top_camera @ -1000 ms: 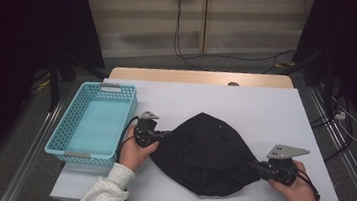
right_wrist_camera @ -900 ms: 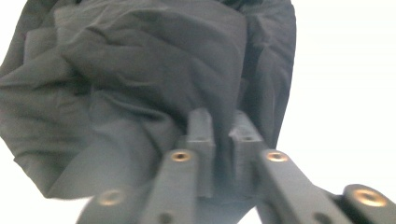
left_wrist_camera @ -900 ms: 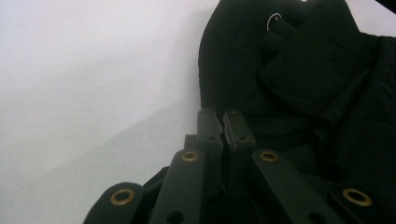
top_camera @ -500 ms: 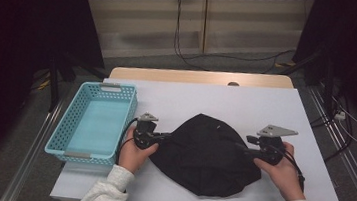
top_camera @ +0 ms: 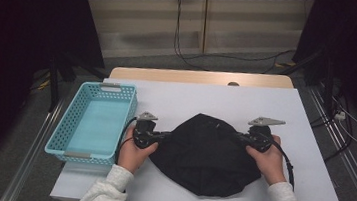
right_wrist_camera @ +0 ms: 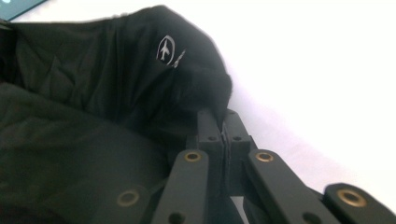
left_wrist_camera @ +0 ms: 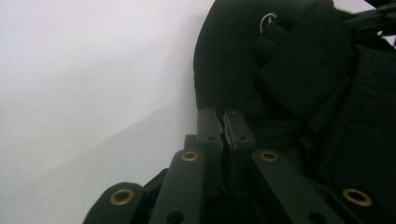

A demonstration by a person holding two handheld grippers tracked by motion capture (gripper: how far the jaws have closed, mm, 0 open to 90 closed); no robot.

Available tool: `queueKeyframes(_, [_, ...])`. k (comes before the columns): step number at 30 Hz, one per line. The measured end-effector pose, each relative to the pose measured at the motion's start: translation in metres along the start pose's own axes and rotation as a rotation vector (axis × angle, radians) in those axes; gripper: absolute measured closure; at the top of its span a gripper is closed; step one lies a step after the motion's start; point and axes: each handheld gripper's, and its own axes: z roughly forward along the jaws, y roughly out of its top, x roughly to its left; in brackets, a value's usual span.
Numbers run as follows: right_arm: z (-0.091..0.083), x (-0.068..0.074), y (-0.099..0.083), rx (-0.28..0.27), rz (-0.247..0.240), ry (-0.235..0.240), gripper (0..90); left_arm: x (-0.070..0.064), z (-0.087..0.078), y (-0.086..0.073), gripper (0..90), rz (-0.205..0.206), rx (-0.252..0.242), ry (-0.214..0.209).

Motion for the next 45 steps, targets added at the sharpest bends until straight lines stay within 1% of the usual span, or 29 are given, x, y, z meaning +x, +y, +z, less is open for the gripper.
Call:
queueKeyframes(1, [0.000,0.000,0.000,0.000,0.000,0.000,89.2,0.000,0.000,0.000,86.7,0.000,0.000,0.000])
queueKeyframes(2, [-0.009,0.000,0.007,-0.051,-0.002,-0.012,89.3,-0.001,0.000,0.002,86.7,-0.001,-0.014,0.001])
queueKeyframes(3, [-0.014,0.000,0.011,-0.074,-0.005,-0.025,89.4,-0.002,-0.003,0.010,86.7,0.009,-0.038,0.008])
queueKeyframes(4, [-0.019,0.000,0.014,-0.098,-0.007,-0.030,89.4,-0.002,-0.003,0.010,86.7,0.009,-0.038,0.008])
queueKeyframes(5, [-0.019,0.000,0.014,-0.098,-0.007,-0.030,89.4,-0.002,-0.004,0.014,86.7,0.017,-0.055,0.015])
queueKeyframes(6, [-0.028,0.000,0.021,-0.150,-0.013,-0.033,89.3,-0.004,-0.009,0.022,86.7,0.022,-0.087,0.018])
queueKeyframes(7, [-0.028,0.000,0.021,-0.150,-0.013,-0.033,89.3,-0.004,-0.009,0.022,86.7,0.022,-0.087,0.018])
queueKeyframes(8, [-0.037,0.001,0.027,-0.210,-0.033,-0.043,89.3,-0.006,-0.013,0.030,86.7,0.031,-0.121,0.020])
queueKeyframes(9, [-0.037,0.001,0.027,-0.210,-0.033,-0.043,89.3,-0.006,-0.013,0.030,86.7,0.031,-0.121,0.020])
queueKeyframes(10, [-0.046,0.004,0.029,-0.252,-0.034,-0.036,89.3,-0.008,-0.017,0.034,86.7,0.044,-0.140,0.017])
queueKeyframes(13, [-0.054,0.014,0.022,-0.275,-0.072,0.003,89.2,-0.010,-0.019,0.033,86.6,0.050,-0.143,0.004])
queueKeyframes(15, [-0.056,0.018,0.018,-0.264,-0.090,0.016,89.2,-0.011,-0.019,0.027,86.6,0.053,-0.133,-0.003])
queueKeyframes(16, [-0.057,0.025,0.008,-0.236,-0.117,0.033,89.2,-0.010,-0.017,0.021,86.6,0.051,-0.116,-0.008])
queueKeyframes(17, [-0.057,0.025,0.008,-0.236,-0.117,0.033,89.2,-0.010,-0.017,0.021,86.5,0.051,-0.116,-0.008])
queueKeyframes(20, [-0.053,0.036,-0.019,-0.172,-0.120,0.081,89.0,-0.009,-0.015,0.006,86.4,0.038,-0.084,-0.018])
queueKeyframes(21, [-0.053,0.036,-0.019,-0.172,-0.120,0.081,89.0,-0.009,-0.015,0.006,86.4,0.038,-0.084,-0.018])
queueKeyframes(22, [-0.049,0.042,-0.035,-0.120,-0.130,0.106,89.0,-0.009,-0.016,-0.001,86.4,0.036,-0.071,-0.026])
queueKeyframes(24, [-0.044,0.048,-0.048,-0.058,-0.154,0.123,88.8,-0.008,-0.015,-0.006,86.4,0.028,-0.052,-0.030])
queueKeyframes(25, [-0.041,0.052,-0.052,-0.031,-0.172,0.126,88.7,-0.008,-0.015,-0.006,86.4,0.028,-0.052,-0.030])
queueKeyframes(27, [-0.038,0.055,-0.056,-0.010,-0.173,0.135,88.7,-0.009,-0.015,-0.009,86.3,0.027,-0.039,-0.032])
queueKeyframes(28, [-0.035,0.062,-0.058,0.026,-0.218,0.137,88.1,-0.010,-0.015,-0.010,86.3,0.034,-0.034,-0.033])
queueKeyframes(30, [-0.034,0.068,-0.059,0.040,-0.224,0.154,86.3,-0.013,-0.015,-0.013,86.3,0.055,-0.019,-0.027])
queueKeyframes(32, [-0.033,0.070,-0.059,0.047,-0.241,0.149,85.0,-0.014,-0.014,-0.014,86.1,0.055,-0.010,-0.029])
queueKeyframes(35, [-0.033,0.068,-0.058,0.048,-0.219,0.161,82.2,-0.014,-0.011,-0.016,86.1,0.047,-0.008,-0.028])
queueKeyframes(37, [-0.033,0.067,-0.058,0.049,-0.209,0.175,74.2,-0.014,-0.011,-0.016,86.1,0.046,-0.007,-0.028])
queueKeyframes(38, [-0.033,0.067,-0.058,0.049,-0.209,0.175,74.2,-0.014,-0.011,-0.016,86.1,0.046,-0.006,-0.028])
queueKeyframes(42, [-0.031,0.064,-0.054,0.041,-0.175,0.168,53.8,-0.014,-0.011,-0.015,86.0,0.054,-0.008,-0.029])
queueKeyframes(44, [-0.031,0.064,-0.052,0.042,-0.181,0.174,48.2,-0.014,-0.011,-0.015,86.0,0.055,-0.011,-0.031])
queueKeyframes(45, [-0.031,0.064,-0.052,0.042,-0.181,0.174,48.2,-0.014,-0.011,-0.015,86.0,0.055,-0.011,-0.031])
